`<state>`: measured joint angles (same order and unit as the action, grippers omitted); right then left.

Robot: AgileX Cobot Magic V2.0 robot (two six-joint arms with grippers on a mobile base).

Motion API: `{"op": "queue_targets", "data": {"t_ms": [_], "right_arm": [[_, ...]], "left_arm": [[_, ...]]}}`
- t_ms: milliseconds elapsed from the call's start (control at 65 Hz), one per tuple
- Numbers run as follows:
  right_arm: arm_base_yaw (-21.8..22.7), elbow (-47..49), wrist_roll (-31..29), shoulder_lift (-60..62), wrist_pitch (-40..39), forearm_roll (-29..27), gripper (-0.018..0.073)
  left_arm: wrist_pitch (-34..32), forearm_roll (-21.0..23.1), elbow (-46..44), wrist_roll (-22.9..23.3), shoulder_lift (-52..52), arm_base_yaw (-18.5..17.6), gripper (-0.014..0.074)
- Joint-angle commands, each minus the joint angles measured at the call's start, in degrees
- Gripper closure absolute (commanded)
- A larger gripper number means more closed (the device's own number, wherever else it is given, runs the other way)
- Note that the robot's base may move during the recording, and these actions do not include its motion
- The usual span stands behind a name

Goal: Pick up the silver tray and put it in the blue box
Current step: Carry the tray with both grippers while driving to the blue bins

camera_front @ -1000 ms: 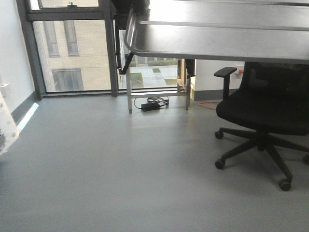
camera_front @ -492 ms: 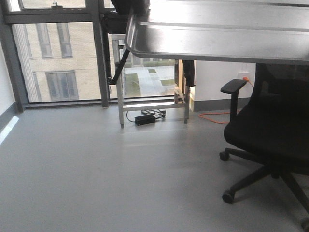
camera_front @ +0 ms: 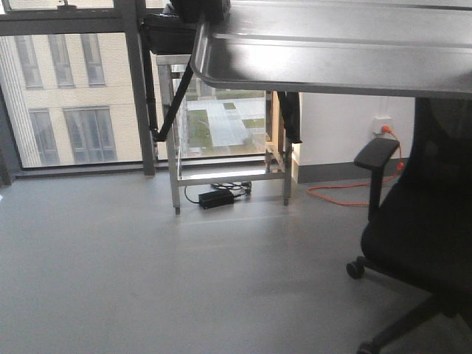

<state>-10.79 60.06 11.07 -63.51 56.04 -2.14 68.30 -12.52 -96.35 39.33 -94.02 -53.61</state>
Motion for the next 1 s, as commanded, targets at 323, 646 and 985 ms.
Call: {"op": "queue_targets", "data": {"t_ms": [323,646,985], "right_arm": [[0.4,2.2,-1.0,1.2,-2.8,3.2,0.0503],[0.4,2.2,-1.0,1.2,-2.8,3.2,0.0503],[0.4,2.2,-1.0,1.2,-2.8,3.2,0.0503]], "left_arm": [[5.9,-2.7,-1.2,-1.5,2.8,0.0,0.0693],[5.9,-2.7,-1.2,-1.5,2.8,0.0,0.0693],[5.8,-2.7,-1.2,-1.5,2.8,0.0,0.0693]]}}
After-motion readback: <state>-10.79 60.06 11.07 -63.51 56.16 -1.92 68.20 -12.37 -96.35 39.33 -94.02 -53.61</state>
